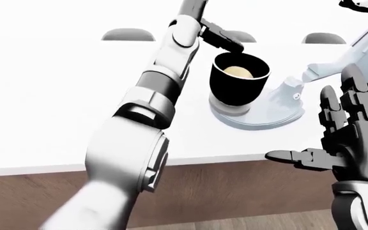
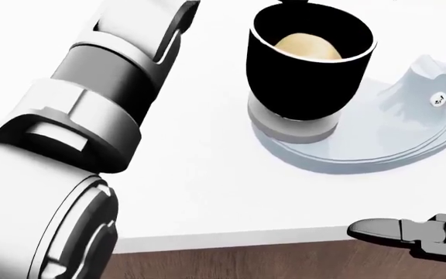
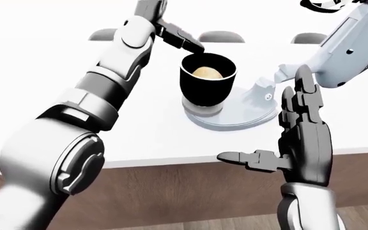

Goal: Place the bread in the stand mixer bowl.

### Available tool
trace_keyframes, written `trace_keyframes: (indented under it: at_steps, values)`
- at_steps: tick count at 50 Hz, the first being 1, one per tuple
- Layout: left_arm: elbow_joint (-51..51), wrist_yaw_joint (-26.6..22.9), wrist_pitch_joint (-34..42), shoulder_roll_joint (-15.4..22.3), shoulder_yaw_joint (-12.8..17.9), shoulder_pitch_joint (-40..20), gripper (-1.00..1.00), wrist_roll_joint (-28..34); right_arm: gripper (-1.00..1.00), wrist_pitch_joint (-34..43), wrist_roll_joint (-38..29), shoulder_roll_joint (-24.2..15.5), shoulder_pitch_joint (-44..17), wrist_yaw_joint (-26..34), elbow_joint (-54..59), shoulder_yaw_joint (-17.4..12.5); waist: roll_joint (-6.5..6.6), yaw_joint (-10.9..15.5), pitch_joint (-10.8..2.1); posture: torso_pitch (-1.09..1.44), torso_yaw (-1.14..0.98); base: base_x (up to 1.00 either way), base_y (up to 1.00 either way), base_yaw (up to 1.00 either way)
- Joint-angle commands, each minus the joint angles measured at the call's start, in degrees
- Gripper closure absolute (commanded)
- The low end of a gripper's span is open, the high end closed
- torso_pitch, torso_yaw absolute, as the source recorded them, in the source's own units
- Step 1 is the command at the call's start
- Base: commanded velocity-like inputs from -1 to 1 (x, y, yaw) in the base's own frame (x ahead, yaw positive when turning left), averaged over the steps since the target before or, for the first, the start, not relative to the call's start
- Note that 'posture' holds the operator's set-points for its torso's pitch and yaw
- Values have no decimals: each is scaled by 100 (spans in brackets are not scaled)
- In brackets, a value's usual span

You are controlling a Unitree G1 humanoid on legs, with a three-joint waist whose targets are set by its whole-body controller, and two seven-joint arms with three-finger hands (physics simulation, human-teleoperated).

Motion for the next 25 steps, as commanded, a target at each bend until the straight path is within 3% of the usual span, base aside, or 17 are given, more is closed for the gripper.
trace_keyframes:
  at_steps: [1,10,25]
  values:
    - [-210,27,-103,104,19,-230,-100,-88,-100,-164,-20,-46,-78,-14,-164,-39,-27,3,-127,0,0,0,0,0]
    - [-326,-203,172,388,172,-326,-100,-600,-100,-167,-27,-67,-66,-76,-164,30,6,-1,-129,0,0,0,0,0]
    - [-519,-463,422,587,100,-313,-100,-1073,-100,-169,11,-77,-66,-68,-164,-20,13,7,-120,0,0,0,0,0]
